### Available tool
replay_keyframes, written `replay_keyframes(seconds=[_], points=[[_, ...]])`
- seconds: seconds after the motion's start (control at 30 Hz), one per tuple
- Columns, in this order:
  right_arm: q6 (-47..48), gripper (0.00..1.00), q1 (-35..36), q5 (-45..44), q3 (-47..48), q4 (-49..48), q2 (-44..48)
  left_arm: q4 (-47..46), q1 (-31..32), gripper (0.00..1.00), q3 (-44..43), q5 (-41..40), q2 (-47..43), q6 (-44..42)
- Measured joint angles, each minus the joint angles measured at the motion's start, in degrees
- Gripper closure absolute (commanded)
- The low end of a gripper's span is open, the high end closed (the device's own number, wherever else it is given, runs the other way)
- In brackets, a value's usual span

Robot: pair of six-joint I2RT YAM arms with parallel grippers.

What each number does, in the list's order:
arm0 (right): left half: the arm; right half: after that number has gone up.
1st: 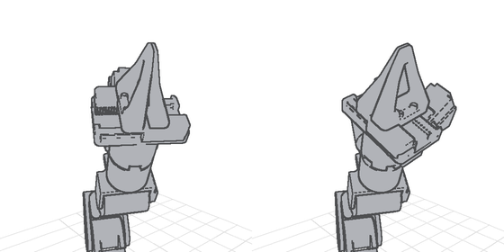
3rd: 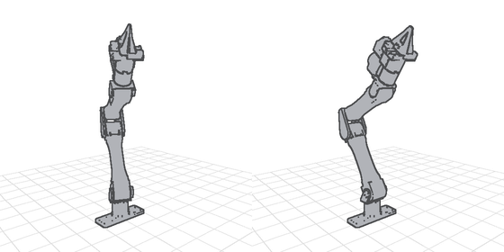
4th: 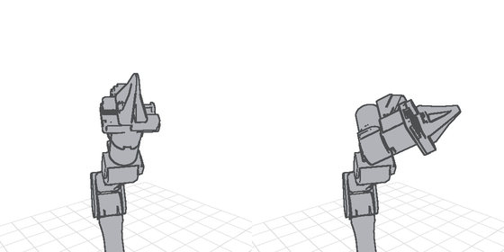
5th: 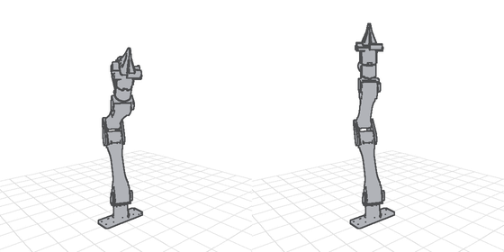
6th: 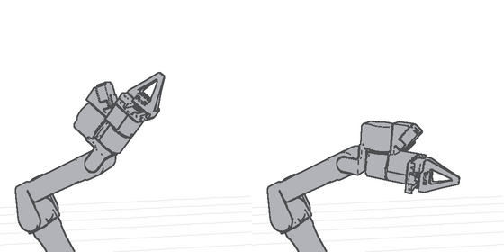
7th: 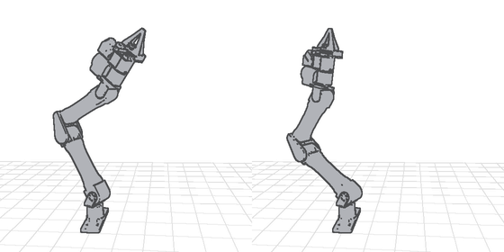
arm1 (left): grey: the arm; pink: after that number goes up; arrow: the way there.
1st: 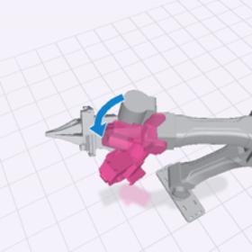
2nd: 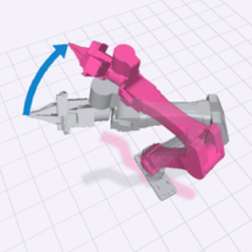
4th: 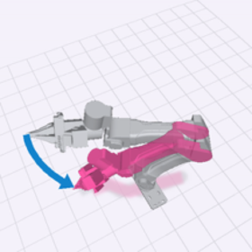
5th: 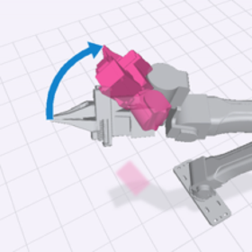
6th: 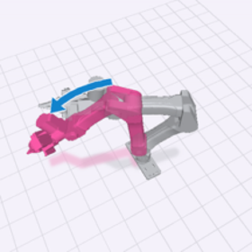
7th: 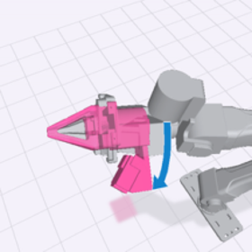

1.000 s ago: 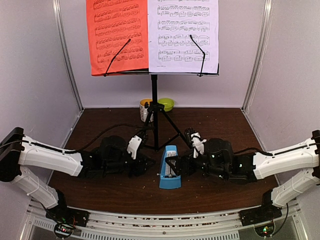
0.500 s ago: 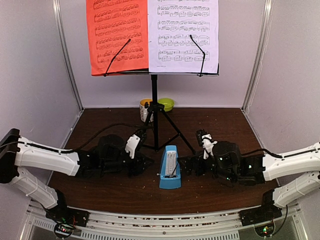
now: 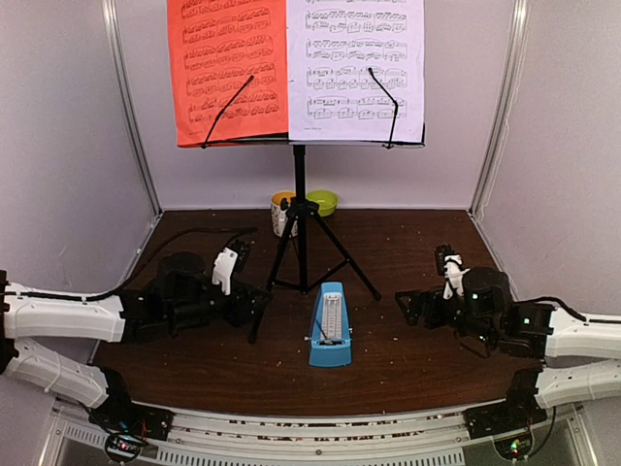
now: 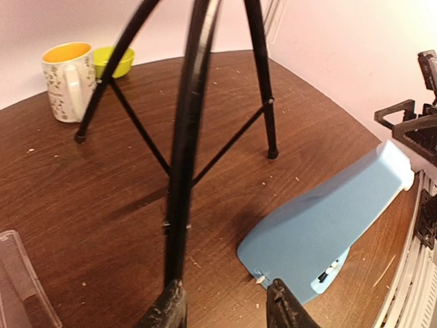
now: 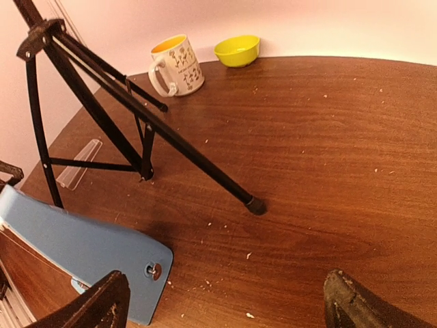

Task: Set up the instrument practice props

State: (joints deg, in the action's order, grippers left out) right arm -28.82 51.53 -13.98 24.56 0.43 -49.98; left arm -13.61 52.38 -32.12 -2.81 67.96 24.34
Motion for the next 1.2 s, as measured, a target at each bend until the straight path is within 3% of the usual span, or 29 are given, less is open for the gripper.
replay_keyframes(seconds=[0.2, 0.43, 0.63, 0.67, 0.9, 1.2], points=[[2.5, 0.0, -7.8, 5.0, 0.4, 3.4, 6.9, 4.0, -3.6, 0.56, 1.2, -0.3, -7.4, -0.5], [5.5, 0.0, -15.4, 12.7, 5.5, 7.0, 8.1, 12.5, -8.7, 0.51, -0.6, -1.3, -16.1, -2.8], [7.8, 0.0, -17.6, 18.6, 12.9, 8.7, 8.1, 22.0, -9.3, 0.07, -8.2, -5.2, -18.8, -4.5], [8.0, 0.0, -17.8, 19.5, 13.8, 9.0, 8.1, 23.7, -9.4, 0.03, -9.7, -6.2, -18.8, -4.1], [9.1, 0.0, -20.0, 23.1, 16.6, 9.7, 7.5, 31.9, -13.0, 0.02, -16.3, -9.2, -18.4, -2.6], [6.5, 0.0, -27.1, 30.2, 14.1, 6.7, 6.0, 35.1, -22.6, 0.02, -16.9, -4.2, -12.5, 2.4]])
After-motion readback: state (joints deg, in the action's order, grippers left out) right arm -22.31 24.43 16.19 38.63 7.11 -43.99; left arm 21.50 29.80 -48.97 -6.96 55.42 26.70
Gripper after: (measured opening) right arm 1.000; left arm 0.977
